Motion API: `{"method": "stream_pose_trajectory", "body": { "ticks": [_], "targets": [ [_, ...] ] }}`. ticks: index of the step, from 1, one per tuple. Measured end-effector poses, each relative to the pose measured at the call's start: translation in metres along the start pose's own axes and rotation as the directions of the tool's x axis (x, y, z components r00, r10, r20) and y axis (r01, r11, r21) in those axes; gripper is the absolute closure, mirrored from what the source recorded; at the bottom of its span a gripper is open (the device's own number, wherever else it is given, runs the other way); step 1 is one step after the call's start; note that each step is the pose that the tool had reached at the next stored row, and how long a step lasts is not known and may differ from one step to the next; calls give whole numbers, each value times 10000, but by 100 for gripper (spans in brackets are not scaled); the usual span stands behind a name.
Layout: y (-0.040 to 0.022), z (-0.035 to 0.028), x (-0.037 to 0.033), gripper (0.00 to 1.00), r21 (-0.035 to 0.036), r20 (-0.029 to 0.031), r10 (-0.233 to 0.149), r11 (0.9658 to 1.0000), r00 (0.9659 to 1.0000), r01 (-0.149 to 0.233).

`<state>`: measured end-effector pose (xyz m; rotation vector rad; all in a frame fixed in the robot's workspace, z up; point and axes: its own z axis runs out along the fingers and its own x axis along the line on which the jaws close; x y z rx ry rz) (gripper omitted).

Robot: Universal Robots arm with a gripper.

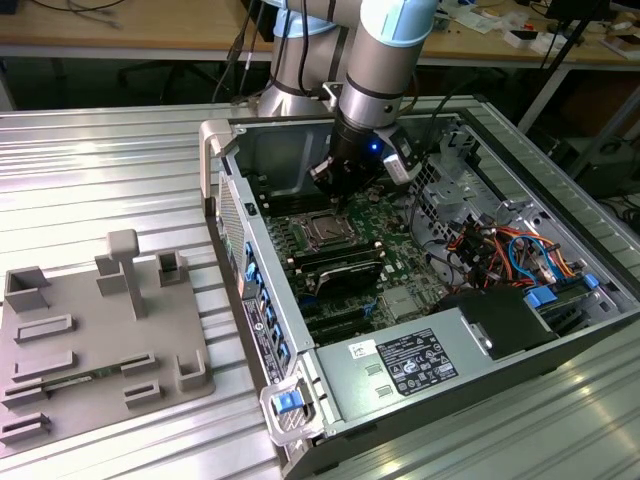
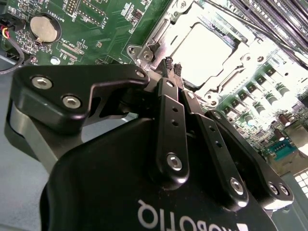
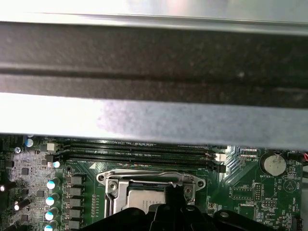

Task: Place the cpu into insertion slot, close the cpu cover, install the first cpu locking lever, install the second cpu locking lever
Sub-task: 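Install the second cpu locking lever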

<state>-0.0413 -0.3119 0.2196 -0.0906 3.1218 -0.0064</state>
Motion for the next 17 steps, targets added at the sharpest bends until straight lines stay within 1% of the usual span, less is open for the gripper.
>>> {"method": "stream_pose_trajectory", "body": {
  "ticks": [5,8,9,10,11,12,15,17],
  "targets": [
    [-5,1,-63,89,0,0,0,10000,10000,0],
    [-4,-4,-64,89,1,-1,0,10000,10000,0],
    [-5,-30,-64,89,0,0,0,10000,10000,0],
    [-8,-71,-65,89,5,0,-2,10000,10000,2],
    [-19,-93,-65,89,4,0,-3,10000,10000,3],
    [-29,-94,-64,89,4,1,-1,10000,10000,1],
    [-109,-94,-59,89,7,-2,-1,10000,10000,1],
    [-150,-94,-57,89,7,-2,-1,10000,10000,1]
  ]
}}
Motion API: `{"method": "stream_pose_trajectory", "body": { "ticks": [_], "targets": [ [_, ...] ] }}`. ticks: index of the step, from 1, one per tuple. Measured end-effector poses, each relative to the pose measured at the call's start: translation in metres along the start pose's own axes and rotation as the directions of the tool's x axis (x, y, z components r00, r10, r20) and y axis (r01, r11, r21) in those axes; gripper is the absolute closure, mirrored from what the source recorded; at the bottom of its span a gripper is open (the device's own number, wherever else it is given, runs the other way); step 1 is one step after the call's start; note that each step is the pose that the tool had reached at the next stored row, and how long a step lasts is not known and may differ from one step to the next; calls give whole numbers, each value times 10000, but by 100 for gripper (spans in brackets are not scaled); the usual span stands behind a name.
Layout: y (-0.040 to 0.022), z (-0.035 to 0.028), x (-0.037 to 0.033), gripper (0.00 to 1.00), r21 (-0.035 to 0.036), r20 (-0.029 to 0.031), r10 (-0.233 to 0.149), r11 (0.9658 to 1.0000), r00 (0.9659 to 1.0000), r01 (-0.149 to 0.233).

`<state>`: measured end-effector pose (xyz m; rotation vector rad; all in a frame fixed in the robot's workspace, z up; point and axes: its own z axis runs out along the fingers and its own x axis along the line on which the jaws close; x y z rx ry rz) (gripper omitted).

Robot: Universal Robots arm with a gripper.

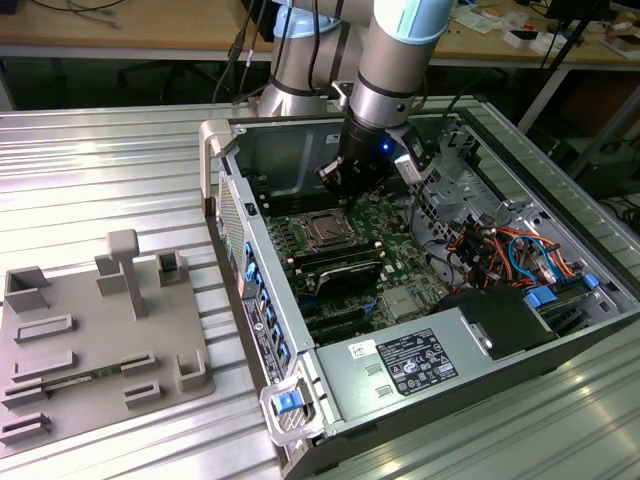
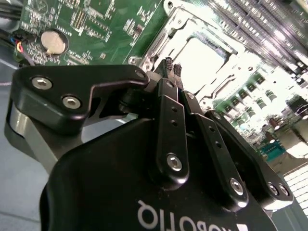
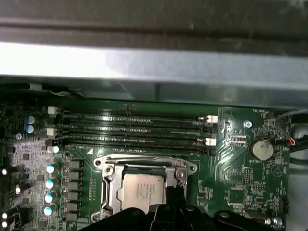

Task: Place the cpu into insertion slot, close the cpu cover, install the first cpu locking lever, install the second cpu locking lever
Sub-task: 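Install the second cpu locking lever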

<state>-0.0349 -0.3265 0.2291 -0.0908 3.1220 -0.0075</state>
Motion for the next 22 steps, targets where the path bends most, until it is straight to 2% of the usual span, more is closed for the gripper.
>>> {"method": "stream_pose_trajectory", "body": {
  "ticks": [1,2,6,10,15,22],
  "targets": [
    [-19,0,1,89,0,-1,0,10000,10000,0],
    [-73,0,4,89,1,-2,-1,10000,10000,1],
    [-152,1,9,89,10,-2,0,10000,10000,0],
    [-200,-1,12,89,40,-5,-1,10000,10000,1],
    [-212,-28,11,89,69,-6,-3,10000,10000,3],
    [-332,-31,19,89,177,-13,-3,9998,10000,4]
  ]
}}
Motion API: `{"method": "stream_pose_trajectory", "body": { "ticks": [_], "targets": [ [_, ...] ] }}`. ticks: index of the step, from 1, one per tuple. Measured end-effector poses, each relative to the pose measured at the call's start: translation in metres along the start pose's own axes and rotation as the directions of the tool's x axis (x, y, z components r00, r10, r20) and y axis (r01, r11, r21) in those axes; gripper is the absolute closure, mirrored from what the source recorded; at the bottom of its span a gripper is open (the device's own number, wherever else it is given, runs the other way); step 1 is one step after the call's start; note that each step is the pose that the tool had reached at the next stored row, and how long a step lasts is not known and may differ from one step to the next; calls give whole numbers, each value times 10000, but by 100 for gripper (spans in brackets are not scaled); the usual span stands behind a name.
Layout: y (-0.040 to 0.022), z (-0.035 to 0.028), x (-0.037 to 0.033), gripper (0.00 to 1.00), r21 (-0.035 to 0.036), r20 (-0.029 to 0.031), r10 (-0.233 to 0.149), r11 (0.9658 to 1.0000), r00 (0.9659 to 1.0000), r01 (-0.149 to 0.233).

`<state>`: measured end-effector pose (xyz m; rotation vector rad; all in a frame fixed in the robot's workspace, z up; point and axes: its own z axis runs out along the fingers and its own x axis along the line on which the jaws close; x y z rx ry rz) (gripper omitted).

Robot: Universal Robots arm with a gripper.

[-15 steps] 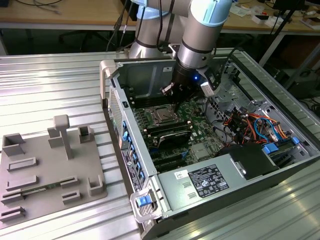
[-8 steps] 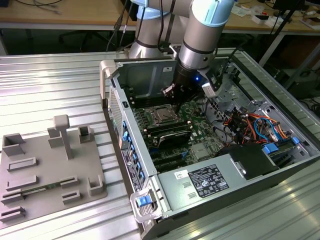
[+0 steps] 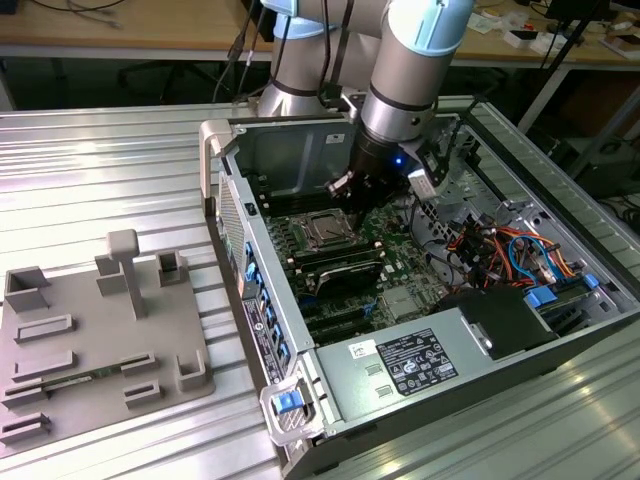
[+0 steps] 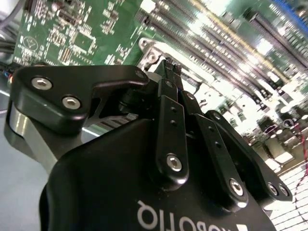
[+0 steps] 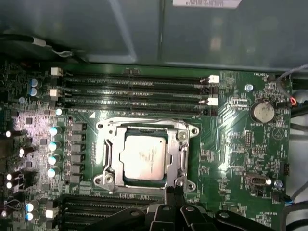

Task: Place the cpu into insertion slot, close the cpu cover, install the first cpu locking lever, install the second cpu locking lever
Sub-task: 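Install the second cpu locking lever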

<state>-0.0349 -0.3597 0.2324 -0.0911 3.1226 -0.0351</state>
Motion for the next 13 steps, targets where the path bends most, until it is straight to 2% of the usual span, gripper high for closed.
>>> {"method": "stream_pose_trajectory", "body": {
  "ticks": [2,6,7,8,13],
  "targets": [
    [-48,1,4,89,23,-3,0,10000,10000,0],
    [-151,2,42,89,23,-2,2,10000,10000,-2],
    [-166,2,75,89,22,-1,1,10000,10000,-1],
    [-172,2,153,89,3,0,-1,10000,10000,1],
    [-173,-1,292,89,-127,3,1,9999,10000,-1]
  ]
}}
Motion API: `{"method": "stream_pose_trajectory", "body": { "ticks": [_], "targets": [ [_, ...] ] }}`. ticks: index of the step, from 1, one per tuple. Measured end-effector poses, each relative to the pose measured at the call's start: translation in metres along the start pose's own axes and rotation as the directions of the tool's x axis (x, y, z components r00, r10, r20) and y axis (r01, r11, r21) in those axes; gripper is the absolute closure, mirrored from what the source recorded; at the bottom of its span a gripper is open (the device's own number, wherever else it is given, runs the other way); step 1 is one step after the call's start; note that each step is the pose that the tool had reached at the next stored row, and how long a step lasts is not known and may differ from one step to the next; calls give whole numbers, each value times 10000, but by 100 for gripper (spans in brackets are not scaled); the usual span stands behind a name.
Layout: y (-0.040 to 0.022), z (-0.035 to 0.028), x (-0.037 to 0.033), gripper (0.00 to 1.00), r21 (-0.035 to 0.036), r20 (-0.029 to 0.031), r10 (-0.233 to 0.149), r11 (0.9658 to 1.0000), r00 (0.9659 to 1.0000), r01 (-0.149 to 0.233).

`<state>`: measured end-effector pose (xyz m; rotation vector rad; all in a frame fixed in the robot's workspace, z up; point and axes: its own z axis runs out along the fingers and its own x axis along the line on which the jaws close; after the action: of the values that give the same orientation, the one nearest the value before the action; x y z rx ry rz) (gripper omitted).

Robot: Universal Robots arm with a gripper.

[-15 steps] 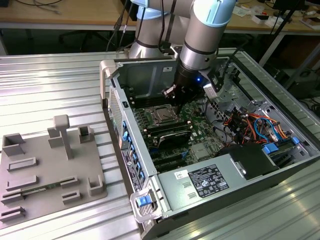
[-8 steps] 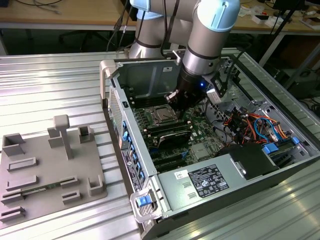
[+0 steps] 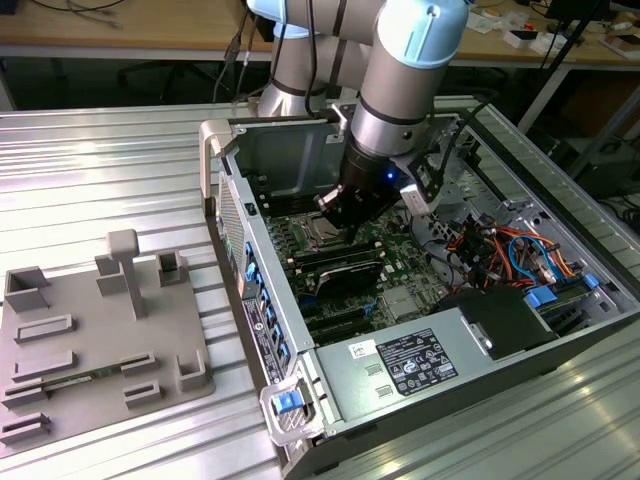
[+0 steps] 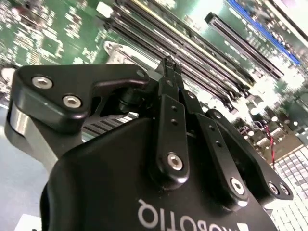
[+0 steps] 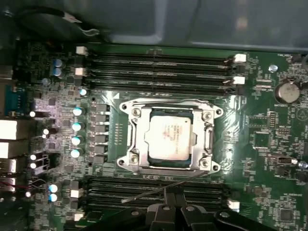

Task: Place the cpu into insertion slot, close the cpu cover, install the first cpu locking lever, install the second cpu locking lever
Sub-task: 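Install the second cpu locking lever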

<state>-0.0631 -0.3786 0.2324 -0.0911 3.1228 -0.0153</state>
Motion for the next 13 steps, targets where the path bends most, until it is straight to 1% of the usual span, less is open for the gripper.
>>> {"method": "stream_pose_trajectory", "body": {
  "ticks": [1,2,3,4,5,6,7,10,13],
  "targets": [
    [1,-1,26,89,-29,0,0,10000,10000,0],
    [1,-2,74,89,-69,2,3,10000,10000,-3],
    [0,1,110,89,-81,3,4,10000,10000,-4],
    [0,5,131,89,-85,3,2,10000,10000,-2],
    [-1,12,167,89,-88,3,2,10000,10000,-2],
    [0,25,203,89,-90,3,3,10000,10000,-3],
    [-1,37,224,89,-89,0,3,10000,10000,-3],
    [2,82,276,89,-88,-16,2,10000,10000,-2],
    [5,113,319,89,-90,-39,3,10000,10000,-3]
  ]
}}
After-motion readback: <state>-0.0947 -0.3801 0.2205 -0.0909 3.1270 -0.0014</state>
